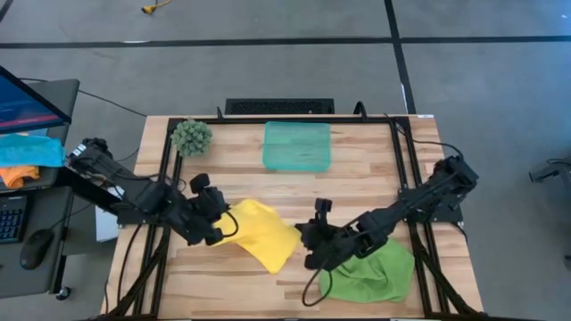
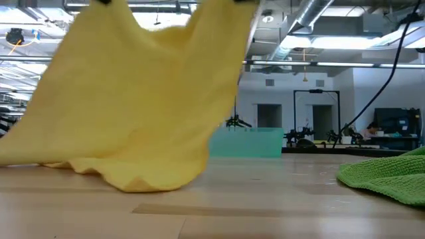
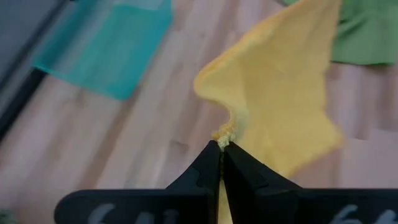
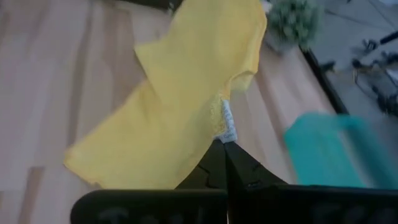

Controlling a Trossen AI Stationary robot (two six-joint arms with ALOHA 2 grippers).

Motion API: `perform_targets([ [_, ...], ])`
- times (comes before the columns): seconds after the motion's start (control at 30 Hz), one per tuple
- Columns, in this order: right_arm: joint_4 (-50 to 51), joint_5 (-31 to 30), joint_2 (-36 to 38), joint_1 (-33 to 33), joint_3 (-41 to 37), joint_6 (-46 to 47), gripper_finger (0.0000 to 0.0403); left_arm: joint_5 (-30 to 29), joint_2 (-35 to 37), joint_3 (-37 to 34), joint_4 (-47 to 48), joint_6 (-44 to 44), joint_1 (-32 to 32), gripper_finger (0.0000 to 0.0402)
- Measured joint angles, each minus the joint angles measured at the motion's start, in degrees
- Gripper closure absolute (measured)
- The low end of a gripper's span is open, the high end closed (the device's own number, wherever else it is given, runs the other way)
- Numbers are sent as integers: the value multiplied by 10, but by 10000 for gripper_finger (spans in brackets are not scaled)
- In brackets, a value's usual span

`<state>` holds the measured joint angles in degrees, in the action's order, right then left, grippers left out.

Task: Roll microfiber towels into tight, uniform cylinder then place into a basket
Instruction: Fold the yellow microfiber cloth

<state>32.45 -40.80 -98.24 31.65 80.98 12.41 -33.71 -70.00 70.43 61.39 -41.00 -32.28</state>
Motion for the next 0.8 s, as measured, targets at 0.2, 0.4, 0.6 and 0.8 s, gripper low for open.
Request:
perform_targets([
  [0.2, 55, 2, 0, 18, 63, -19, 399, 90, 0, 63, 9, -11, -7, 400],
  [0.4, 87, 22, 1, 38, 107, -19, 399, 167, 0, 93, 7, -75, -15, 400],
  [0.6, 89, 39, 1, 66, 131, -19, 399, 194, -4, 94, -1, -154, -47, 400],
  [0.8, 87, 46, 1, 98, 139, -19, 398, 197, -17, 89, -42, -202, -96, 400],
])
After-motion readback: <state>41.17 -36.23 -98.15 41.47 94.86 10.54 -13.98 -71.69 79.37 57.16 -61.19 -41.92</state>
